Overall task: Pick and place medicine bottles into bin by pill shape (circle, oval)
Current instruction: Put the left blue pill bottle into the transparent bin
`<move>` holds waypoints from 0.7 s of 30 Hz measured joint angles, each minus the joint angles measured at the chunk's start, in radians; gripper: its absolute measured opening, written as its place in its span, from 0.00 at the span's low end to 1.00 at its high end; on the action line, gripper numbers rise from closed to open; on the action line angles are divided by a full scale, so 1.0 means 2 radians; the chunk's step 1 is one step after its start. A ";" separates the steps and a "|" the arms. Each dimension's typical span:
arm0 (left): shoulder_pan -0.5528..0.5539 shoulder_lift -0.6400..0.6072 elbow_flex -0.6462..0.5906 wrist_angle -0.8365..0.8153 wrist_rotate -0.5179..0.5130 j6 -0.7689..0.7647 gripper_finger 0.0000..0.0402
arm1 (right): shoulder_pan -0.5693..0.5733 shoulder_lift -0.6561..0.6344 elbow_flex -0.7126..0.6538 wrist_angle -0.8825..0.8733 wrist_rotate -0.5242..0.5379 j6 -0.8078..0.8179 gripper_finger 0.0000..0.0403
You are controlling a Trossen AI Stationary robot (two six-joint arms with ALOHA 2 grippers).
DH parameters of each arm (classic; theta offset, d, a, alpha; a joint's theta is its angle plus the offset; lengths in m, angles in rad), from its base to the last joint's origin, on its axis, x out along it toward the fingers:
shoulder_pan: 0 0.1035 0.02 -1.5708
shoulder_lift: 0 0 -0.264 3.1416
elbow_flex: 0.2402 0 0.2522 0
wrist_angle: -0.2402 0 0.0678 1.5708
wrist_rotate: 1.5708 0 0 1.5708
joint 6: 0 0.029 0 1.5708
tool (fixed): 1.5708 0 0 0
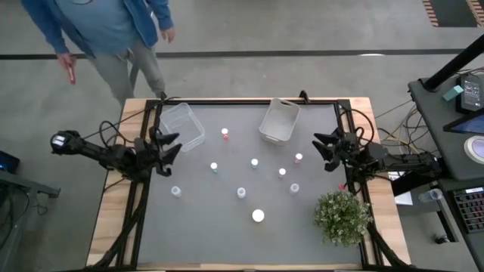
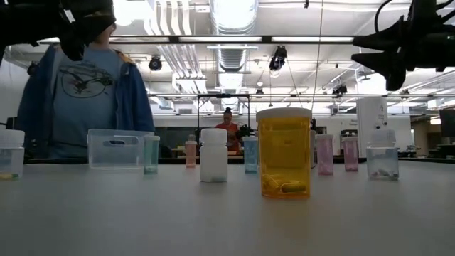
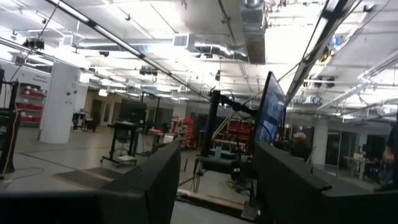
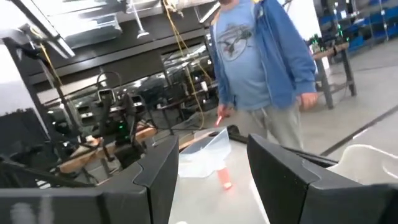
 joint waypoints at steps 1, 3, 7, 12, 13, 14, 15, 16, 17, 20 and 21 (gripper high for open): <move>0.000 0.005 0.005 0.000 0.000 0.001 0.48 | 0.000 0.000 0.000 0.001 0.007 -0.006 0.45; 0.000 0.020 0.014 -0.001 0.000 0.001 0.48 | 0.000 0.000 0.000 0.001 0.035 -0.011 0.45; 0.000 0.054 0.028 -0.003 0.000 -0.014 0.48 | 0.000 0.000 0.000 -0.002 0.075 -0.020 0.45; 0.001 0.100 0.056 -0.024 -0.005 -0.048 0.48 | 0.000 0.000 0.000 0.000 0.079 -0.048 0.45; 0.002 0.114 0.064 -0.031 -0.007 -0.054 0.48 | 0.000 0.000 0.000 0.004 0.079 -0.049 0.45; 0.004 0.127 0.073 -0.036 -0.013 -0.059 0.48 | 0.000 0.000 0.000 0.008 0.078 -0.051 0.45; 0.004 0.138 0.082 -0.046 -0.013 -0.065 0.48 | 0.000 0.000 0.000 0.016 0.078 -0.052 0.45; 0.005 0.148 0.092 -0.057 -0.013 -0.067 0.48 | 0.000 0.000 0.000 0.022 0.078 -0.053 0.45; 0.005 0.158 0.103 -0.067 -0.013 -0.071 0.48 | 0.000 0.000 0.000 0.027 0.078 -0.057 0.45; 0.010 0.190 0.140 -0.135 -0.012 -0.094 0.48 | 0.000 0.000 0.000 0.049 0.077 -0.080 0.45; 0.012 0.200 0.154 -0.164 -0.012 -0.104 0.48 | 0.000 0.000 0.000 0.058 0.075 -0.091 0.45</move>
